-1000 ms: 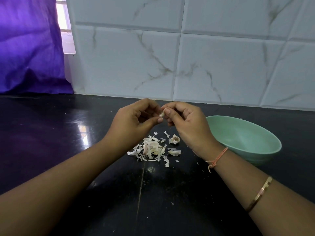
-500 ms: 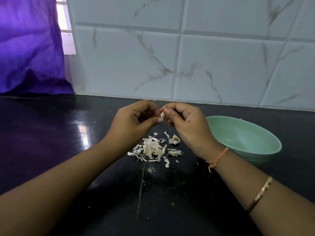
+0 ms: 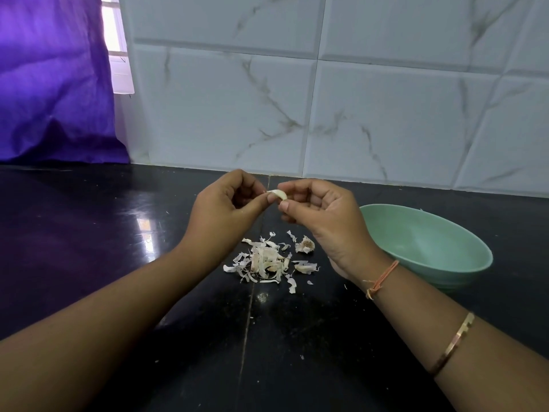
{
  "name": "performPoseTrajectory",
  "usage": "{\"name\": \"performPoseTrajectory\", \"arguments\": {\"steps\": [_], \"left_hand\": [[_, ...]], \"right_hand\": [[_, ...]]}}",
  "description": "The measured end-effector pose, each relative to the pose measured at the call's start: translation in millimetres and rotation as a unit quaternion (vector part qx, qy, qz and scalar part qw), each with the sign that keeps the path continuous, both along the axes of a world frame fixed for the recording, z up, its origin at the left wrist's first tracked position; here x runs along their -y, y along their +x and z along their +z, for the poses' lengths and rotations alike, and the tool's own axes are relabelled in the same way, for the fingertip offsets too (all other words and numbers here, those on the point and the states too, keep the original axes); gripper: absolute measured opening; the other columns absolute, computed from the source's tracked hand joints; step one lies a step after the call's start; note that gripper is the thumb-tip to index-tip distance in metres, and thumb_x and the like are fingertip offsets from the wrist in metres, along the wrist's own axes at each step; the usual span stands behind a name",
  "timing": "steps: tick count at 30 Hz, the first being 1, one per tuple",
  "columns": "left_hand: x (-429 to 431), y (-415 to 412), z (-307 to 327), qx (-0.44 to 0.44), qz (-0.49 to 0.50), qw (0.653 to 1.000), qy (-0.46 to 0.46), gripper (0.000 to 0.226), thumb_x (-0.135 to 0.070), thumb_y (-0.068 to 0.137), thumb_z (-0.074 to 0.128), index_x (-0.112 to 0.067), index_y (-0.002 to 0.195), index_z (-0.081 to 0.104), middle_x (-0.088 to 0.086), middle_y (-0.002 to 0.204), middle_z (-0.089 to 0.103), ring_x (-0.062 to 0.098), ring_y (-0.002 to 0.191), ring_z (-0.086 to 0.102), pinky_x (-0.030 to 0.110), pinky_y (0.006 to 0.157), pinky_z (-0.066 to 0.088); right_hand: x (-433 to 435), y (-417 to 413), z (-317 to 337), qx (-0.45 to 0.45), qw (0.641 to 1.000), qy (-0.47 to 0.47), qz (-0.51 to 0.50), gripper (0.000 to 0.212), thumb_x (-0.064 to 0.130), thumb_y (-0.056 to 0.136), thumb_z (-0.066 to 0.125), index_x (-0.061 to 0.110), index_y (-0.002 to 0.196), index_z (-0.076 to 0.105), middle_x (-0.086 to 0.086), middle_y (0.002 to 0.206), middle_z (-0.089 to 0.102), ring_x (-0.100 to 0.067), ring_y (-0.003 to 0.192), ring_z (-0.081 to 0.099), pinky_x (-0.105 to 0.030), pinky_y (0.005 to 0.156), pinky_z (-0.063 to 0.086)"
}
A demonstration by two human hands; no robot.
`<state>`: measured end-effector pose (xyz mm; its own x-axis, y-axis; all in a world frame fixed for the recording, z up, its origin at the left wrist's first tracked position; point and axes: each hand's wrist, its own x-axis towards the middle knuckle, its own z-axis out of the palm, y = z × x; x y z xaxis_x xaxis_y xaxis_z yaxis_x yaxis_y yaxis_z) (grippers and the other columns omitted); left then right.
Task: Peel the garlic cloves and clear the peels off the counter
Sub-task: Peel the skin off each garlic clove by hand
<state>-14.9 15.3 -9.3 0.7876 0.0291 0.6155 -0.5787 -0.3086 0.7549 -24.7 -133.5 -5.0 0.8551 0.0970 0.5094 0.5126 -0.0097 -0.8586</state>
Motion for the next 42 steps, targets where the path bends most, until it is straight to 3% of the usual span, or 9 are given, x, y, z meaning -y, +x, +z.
{"name": "performPoseTrajectory", "arguments": {"steps": [4,12,14,18,23,34,42], "left_hand": [[1.9,-1.6,-0.8,-0.050,-0.027,0.998,-0.035,0.005,-0.019,0.079,0.071,-0.018,0.078,0.066,0.002,0.074,0.067,0.013,0.069,0.058,0.039,0.076,0.053],[5.7,-5.6,-1.8,-0.100,-0.058,0.991,-0.065,0.008,-0.016,0.081,0.067,-0.023,0.082,0.071,0.016,0.086,0.071,0.017,0.075,0.060,0.044,0.081,0.053],[6.6,-5.5,-1.6,-0.111,-0.064,0.989,-0.080,0.008,-0.013,0.083,0.066,-0.020,0.083,0.071,0.017,0.087,0.070,0.016,0.075,0.060,0.039,0.079,0.054],[7.7,-5.4,-1.0,-0.122,-0.075,0.983,-0.113,0.010,-0.009,0.084,0.064,-0.015,0.082,0.071,0.003,0.079,0.070,0.008,0.074,0.059,0.017,0.066,0.052],[6.4,-3.5,-2.4,-0.119,-0.045,0.986,-0.103,0.008,-0.012,0.080,0.068,-0.017,0.075,0.071,0.008,0.073,0.067,0.011,0.067,0.057,0.027,0.068,0.049],[6.3,-2.8,-2.3,-0.112,-0.047,0.986,-0.118,0.014,-0.013,0.077,0.069,-0.018,0.065,0.063,0.003,0.065,0.059,0.013,0.063,0.052,0.029,0.065,0.045],[3.9,0.4,-1.1,-0.094,-0.009,0.987,-0.126,0.017,-0.005,0.081,0.061,-0.015,0.067,0.061,-0.004,0.065,0.058,0.003,0.058,0.052,0.028,0.067,0.050]], "right_hand": [[-1.2,0.2,-0.3,0.002,1.000,-0.001,0.000,0.024,-0.007,0.077,0.067,0.014,0.088,0.065,0.002,0.076,0.066,-0.005,0.072,0.062,-0.023,0.074,0.056],[-1.8,0.5,-1.0,0.022,0.999,-0.026,-0.008,0.025,-0.010,0.076,0.067,0.014,0.082,0.061,0.002,0.076,0.067,-0.003,0.070,0.064,-0.018,0.070,0.053],[-1.9,0.4,-1.2,0.026,0.999,-0.032,-0.010,0.025,-0.010,0.076,0.067,0.014,0.082,0.062,0.003,0.075,0.067,-0.003,0.070,0.064,-0.018,0.070,0.053],[-2.6,0.6,-2.2,0.040,0.997,-0.057,-0.027,0.029,-0.010,0.076,0.066,0.019,0.082,0.061,0.002,0.078,0.066,-0.005,0.071,0.062,-0.021,0.072,0.053],[-2.2,1.3,-3.6,0.060,0.993,-0.093,-0.051,0.029,-0.007,0.078,0.066,0.022,0.081,0.063,0.002,0.080,0.068,-0.007,0.073,0.063,-0.026,0.074,0.054],[-5.2,-3.1,-2.3,0.026,0.997,-0.056,-0.037,0.020,-0.001,0.079,0.069,0.019,0.081,0.065,-0.001,0.075,0.069,-0.016,0.069,0.067,-0.029,0.071,0.057],[-4.5,-1.5,0.1,-0.022,0.999,0.027,-0.008,0.014,-0.007,0.082,0.063,0.001,0.093,0.062,-0.012,0.072,0.066,-0.011,0.063,0.064,-0.024,0.065,0.057]]}}
